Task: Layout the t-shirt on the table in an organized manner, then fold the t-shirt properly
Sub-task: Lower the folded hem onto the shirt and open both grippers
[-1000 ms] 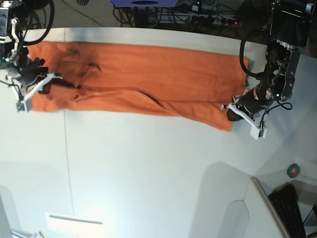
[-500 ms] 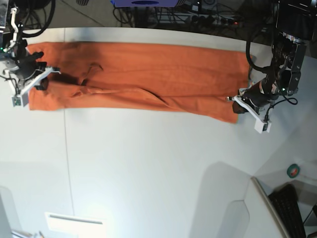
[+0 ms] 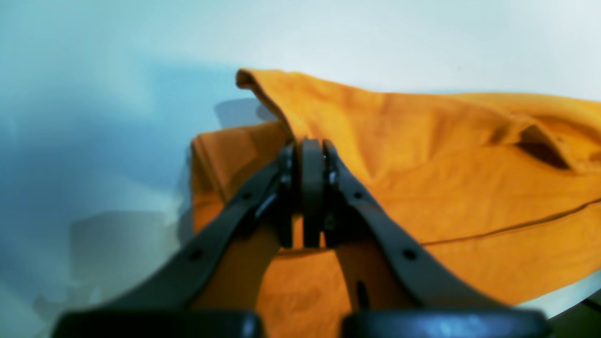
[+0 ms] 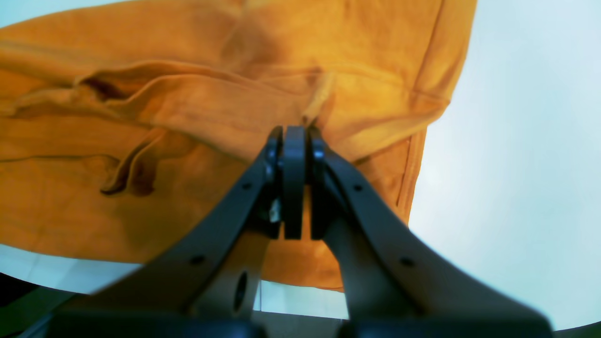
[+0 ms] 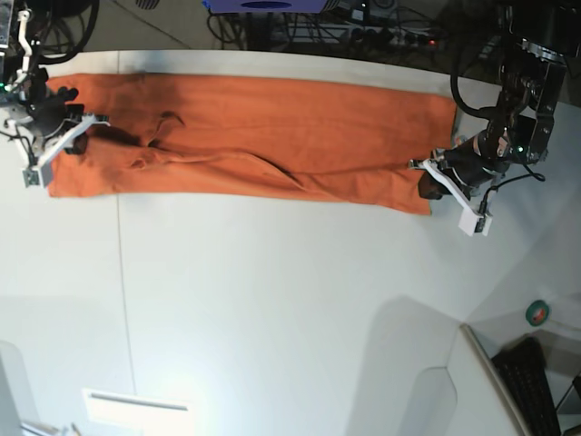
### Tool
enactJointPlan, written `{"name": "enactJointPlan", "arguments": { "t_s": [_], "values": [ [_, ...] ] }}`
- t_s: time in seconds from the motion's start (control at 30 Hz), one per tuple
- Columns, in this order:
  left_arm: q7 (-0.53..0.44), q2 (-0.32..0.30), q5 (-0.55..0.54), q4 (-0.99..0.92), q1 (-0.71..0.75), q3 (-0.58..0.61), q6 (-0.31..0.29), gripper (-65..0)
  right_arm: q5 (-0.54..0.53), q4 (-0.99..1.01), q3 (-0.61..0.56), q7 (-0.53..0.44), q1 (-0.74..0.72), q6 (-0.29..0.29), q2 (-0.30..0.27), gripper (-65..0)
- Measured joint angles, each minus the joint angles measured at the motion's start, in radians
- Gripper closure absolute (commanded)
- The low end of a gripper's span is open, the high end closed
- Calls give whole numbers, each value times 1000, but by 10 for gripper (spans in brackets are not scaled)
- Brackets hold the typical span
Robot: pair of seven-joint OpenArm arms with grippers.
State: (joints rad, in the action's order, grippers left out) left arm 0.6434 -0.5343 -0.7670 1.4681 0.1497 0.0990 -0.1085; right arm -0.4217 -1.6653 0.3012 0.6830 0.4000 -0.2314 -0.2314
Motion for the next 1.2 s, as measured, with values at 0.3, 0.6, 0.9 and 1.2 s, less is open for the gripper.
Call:
{"name": "enactJointPlan", "arguments": {
  "t_s": [0.3,0.6,0.9,1.2],
  "values": [
    [1,5,0,-9,16,7,-1,0,0,0,0,2,2,0,0,0],
    [0,5,0,-11,27,2,-1,0,0,0,0,2,0,0,0,0],
    [1,-26,2,-8,72,0,0,-39,0,0,0,2,0,0,0,0],
    [1,-53,0,28,97,0,-1,0,0,-4,0,2,1,0,0,0]
  ]
}}
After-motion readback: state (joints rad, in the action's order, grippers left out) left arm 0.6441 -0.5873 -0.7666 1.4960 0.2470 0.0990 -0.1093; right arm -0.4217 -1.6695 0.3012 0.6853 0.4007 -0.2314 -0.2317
